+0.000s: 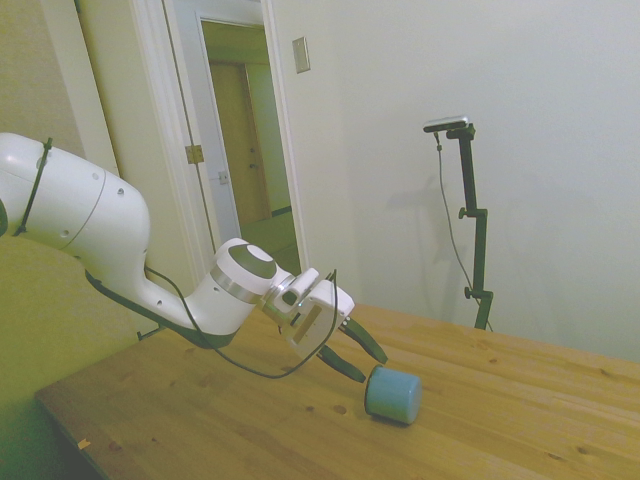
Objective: Flip the mug upright
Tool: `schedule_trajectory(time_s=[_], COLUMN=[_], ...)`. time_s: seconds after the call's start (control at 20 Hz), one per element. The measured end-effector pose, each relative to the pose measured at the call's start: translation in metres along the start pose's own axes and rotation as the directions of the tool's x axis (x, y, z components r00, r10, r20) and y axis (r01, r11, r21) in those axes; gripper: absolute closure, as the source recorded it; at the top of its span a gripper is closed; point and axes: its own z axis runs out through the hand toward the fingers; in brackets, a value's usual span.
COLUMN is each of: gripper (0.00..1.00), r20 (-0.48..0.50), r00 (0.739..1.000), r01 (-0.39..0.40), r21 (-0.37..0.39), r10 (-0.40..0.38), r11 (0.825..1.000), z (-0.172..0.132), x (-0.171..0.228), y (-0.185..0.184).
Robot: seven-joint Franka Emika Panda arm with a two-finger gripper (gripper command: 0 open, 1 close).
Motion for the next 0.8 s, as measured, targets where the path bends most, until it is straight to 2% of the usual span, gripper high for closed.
schedule_trajectory(time_s=[0.3, 0.8], gripper=[0.0, 0.0], r20=[-0.049, -0.074], r00=[0.999, 0.997], r01=[-0.017, -0.021], r21=[-0.07, -0.112], r10=[0.014, 0.012], r11=[0.997, 0.993], z=[0.017, 0.043], x=[0.005, 0.002], y=[-0.003, -0.015])
